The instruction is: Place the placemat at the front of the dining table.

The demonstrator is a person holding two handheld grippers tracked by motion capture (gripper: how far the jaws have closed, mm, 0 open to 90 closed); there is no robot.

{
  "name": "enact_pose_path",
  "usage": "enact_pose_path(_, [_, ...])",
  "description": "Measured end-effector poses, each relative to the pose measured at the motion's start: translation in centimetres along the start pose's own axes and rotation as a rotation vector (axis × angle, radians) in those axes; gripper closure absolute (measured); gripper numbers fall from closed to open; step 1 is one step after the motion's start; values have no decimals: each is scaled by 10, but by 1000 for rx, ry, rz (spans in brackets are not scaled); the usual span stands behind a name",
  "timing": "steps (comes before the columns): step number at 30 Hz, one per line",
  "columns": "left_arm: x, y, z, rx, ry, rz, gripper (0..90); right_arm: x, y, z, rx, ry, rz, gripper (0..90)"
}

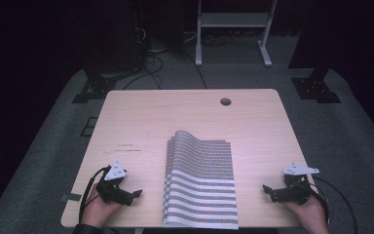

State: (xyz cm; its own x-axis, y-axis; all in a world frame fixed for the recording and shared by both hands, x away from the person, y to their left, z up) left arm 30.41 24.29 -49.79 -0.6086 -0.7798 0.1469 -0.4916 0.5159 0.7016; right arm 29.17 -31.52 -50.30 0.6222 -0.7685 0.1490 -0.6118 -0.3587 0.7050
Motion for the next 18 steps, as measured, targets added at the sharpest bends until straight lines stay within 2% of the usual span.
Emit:
enact_pose_path(7, [0,0,0,1,4,-5,0,0,0,0,2,6,-5,0])
enact_pose_path(12, [0,1,1,2,9,-10,0,-2,1,-4,-37,-4,-20,0])
enact_pose_path(15, [-1,0,0,4,12,-10,0,-5,4,-2,-47,6,-17,0])
enact_pose_path(18, [-1,0,-1,4,13,-13,0,-5,7,-2,-34,-12,-25,0])
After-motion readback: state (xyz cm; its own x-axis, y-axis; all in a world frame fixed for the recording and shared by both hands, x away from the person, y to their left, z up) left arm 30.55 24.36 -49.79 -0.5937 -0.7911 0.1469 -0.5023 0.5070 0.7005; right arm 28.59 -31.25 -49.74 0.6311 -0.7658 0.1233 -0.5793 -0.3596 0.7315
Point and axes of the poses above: each handheld gripper's, and its own axes: y roughly backward along the jaws, z roughly out of its underside, x roughly to its right, the point moved 2 cm from there along -y, roughly forward along the jaws, and after that the axes turned 13 degrees about y, right-handed, at the moved point
